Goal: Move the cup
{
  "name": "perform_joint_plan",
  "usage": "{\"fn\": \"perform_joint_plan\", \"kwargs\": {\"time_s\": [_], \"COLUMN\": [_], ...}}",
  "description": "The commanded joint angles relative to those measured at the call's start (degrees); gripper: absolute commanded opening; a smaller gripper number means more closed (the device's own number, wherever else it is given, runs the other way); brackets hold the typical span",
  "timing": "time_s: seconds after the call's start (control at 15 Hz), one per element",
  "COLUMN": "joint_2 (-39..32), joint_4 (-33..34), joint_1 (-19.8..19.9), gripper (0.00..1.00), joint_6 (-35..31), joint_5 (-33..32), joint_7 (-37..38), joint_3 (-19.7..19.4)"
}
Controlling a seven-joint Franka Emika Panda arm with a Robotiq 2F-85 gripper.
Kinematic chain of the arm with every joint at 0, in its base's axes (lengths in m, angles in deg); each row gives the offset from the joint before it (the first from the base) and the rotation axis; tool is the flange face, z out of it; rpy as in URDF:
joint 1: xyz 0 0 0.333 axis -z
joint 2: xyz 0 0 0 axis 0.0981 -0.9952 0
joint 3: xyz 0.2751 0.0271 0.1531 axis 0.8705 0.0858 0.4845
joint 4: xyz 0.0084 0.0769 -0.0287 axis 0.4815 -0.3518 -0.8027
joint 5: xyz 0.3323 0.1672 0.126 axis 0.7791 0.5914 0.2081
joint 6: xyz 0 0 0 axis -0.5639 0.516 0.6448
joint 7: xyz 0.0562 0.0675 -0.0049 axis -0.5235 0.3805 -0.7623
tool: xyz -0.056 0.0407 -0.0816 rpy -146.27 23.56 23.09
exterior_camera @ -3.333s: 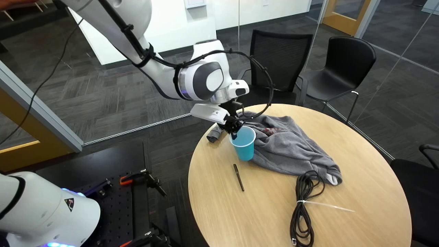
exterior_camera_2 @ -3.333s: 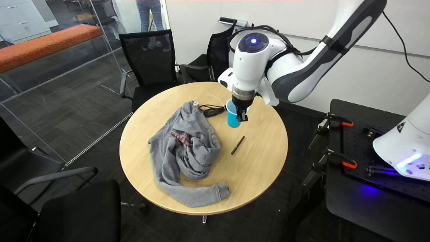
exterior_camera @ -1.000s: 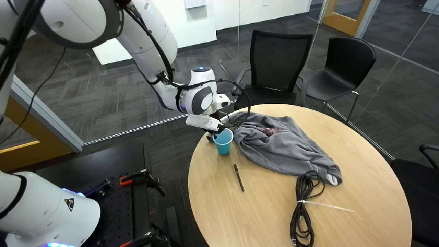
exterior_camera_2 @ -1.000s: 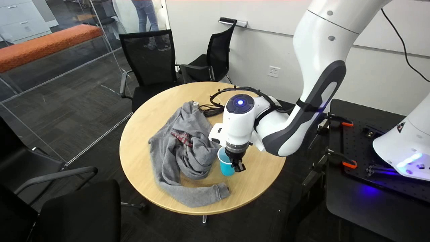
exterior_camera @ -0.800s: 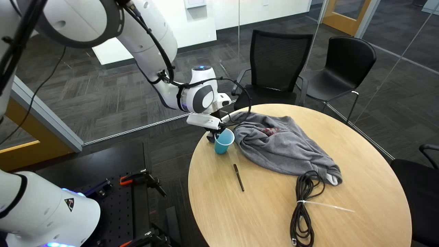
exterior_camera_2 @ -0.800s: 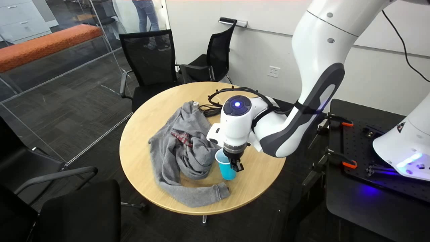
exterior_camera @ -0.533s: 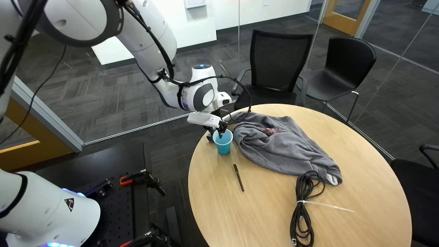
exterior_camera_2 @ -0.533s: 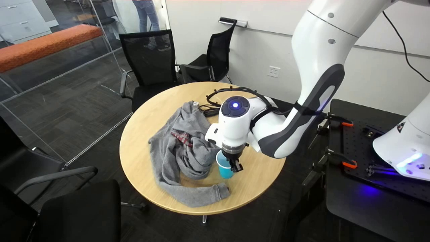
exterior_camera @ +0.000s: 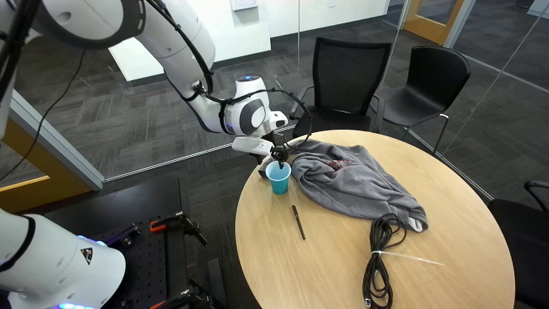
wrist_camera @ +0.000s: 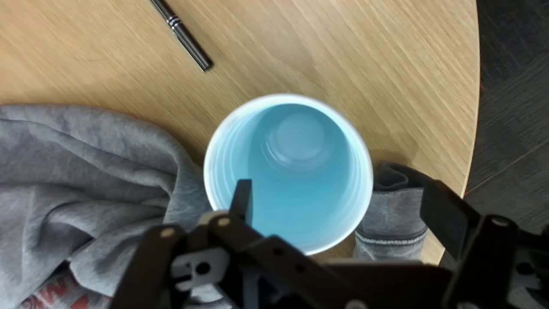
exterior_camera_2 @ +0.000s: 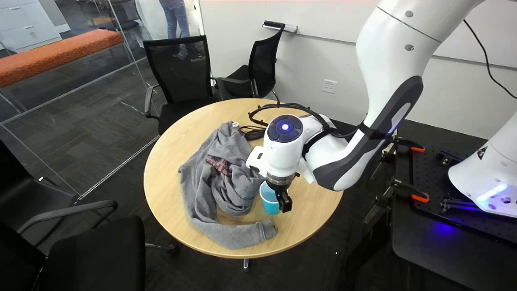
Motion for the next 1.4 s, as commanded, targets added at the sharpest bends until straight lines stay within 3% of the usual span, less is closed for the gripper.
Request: {"fn": "perform_joint_plan", "kwargs": {"time_s": [0.0, 0.47, 0.93, 1.07, 1.13, 1.33], "joint_2": [5.96, 17.03, 28.12, 30.06, 30.68, 28.88], "joint_4": [-5.38, -14.2, -22.1, -23.06, -23.6, -21.87], "joint_1": [-2.58, -3.33, -0.58, 1.21, -0.56, 0.06], "gripper": [1.0, 1.0, 1.0, 1.0, 1.0, 1.0], "joint_6": [-0.49, -0.21, -0.35, -0.03, -0.5, -0.05], "joint_5": [-2.29, -6.27, -12.25, -14.57, -14.37, -13.37], "joint_7": [4.71, 12.75, 23.01, 24.98, 24.85, 23.37], "joint_3": [-2.68, -6.2, -9.47, -8.88, -11.14, -10.65]}}
